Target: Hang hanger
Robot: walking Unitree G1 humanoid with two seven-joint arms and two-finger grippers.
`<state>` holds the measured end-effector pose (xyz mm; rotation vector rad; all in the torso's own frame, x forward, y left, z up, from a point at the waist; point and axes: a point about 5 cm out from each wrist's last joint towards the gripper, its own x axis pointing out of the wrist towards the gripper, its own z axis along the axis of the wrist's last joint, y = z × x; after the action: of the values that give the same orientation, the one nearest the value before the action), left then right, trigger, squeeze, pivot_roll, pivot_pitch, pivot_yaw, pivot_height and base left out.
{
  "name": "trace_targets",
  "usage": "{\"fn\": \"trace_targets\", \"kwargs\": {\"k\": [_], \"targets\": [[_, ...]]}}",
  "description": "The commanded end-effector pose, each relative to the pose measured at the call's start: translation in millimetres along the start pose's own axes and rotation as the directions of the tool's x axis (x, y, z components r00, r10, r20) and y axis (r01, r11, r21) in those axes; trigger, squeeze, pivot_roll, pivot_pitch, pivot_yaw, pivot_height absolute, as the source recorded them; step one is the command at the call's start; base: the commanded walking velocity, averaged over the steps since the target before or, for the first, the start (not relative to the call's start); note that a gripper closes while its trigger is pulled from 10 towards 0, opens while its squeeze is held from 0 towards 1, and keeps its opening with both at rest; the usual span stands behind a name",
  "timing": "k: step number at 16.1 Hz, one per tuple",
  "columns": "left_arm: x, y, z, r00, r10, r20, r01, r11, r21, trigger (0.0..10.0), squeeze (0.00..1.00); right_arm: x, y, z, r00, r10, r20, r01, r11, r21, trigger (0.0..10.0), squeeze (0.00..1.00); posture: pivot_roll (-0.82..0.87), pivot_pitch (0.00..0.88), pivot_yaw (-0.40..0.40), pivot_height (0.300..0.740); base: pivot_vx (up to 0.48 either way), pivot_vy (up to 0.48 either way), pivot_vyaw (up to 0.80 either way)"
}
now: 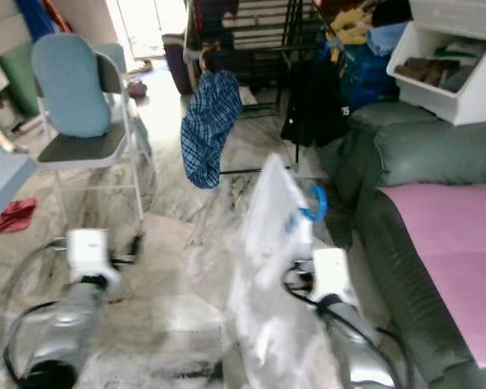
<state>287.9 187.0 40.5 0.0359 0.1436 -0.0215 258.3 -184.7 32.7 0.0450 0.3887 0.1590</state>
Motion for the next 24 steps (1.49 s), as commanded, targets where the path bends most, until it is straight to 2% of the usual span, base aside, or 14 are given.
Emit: {"fn": "trace_targets", "kwargs": {"k": [1, 8, 9, 10, 13, 16, 20, 21, 24], "targets": [[-0.3, 12.0, 3.6, 1.0, 0.03, 0.006, -0.03, 0.999, 0.014, 10.0, 0.0, 2.7, 8.3, 17.6, 0.997, 0.022, 0.073, -0.021, 1.0, -0.004, 10.0, 0.0, -0.16, 0.0, 0.031, 0.74, 0.0, 0.0, 0.0], [0.8, 20.7, 4.5, 0.998, 0.067, -0.004, -0.067, 0.998, -0.006, 10.0, 0.0, 3.5, 13.3, 20.4, 0.995, 0.038, 0.094, -0.04, 0.999, 0.022, 10.0, 0.0, -0.15, 0.0, 0.034, 0.74, 0.0, 0.0, 0.0], [-2.6, 25.3, 1.2, 0.998, 0.059, -0.02, -0.059, 0.998, 0.002, 10.0, 0.0, 2.7, 7.7, 33.9, 0.985, -0.002, 0.174, -0.005, 0.999, 0.04, 10.0, 0.0, -0.15, 0.0, 0.035, 0.74, 0.0, 0.0, 0.0], [-4.0, 26.5, -0.1, 0.998, 0.056, -0.027, -0.056, 0.998, 0.006, 10.0, 0.0, 2.4, 6.1, 35.4, 0.984, -0.013, 0.179, 0.006, 0.999, 0.038, 10.0, 0.0, -0.15, 0.0, 0.035, 0.74, 0.0, 0.0, 0.0], [-28.0, 39.0, -15.5, 0.997, 0.019, -0.078, -0.015, 0.999, 0.042, 10.0, 0.0, -7.7, -7.9, 26.9, 0.987, -0.043, 0.154, 0.037, 0.998, 0.042, 10.0, 0.0, -0.15, 0.0, 0.039, 0.74, 0.0, 0.0, 0.0], [-55.3, 47.3, -34.6, 0.99, 0.044, -0.134, -0.037, 0.998, 0.05, 10.0, 0.0, -17.6, -5.8, 19.0, 0.988, -0.035, 0.154, 0.021, 0.996, 0.088, 10.0, 0.0, -0.13, 0.0, 0.029, 0.74, 0.0, 0.0, 0.0], [-59.3, 43.5, -38.2, 0.989, 0.052, -0.14, -0.046, 0.998, 0.047, 10.0, 0.0, -19.6, 6.6, 13.4, 0.991, 0.007, 0.131, -0.019, 0.996, 0.093, 10.0, 0.0, -0.14, 0.0, 0.024, 0.74, 0.0, 0.0, 0.0], [-62.9, 45.1, -43.1, 0.985, 0.069, -0.161, -0.062, 0.997, 0.043, 10.0, 0.0, -20.6, 4.4, 17.5, 0.987, -0.011, 0.162, -0.011, 0.991, 0.136, 10.0, 0.0, -0.14, 0.0, 0.027, 0.74, 0.0, 0.0, 0.0], [-63.6, 46.1, -43.8, 0.984, 0.073, -0.162, -0.068, 0.997, 0.035, 10.0, 0.0, -20.7, 2.6, 21.1, 0.984, -0.017, 0.178, -0.006, 0.991, 0.133, 10.0, 0.0, -0.14, 0.0, 0.03, 0.74, 0.0, 0.0, 0.0]]}}
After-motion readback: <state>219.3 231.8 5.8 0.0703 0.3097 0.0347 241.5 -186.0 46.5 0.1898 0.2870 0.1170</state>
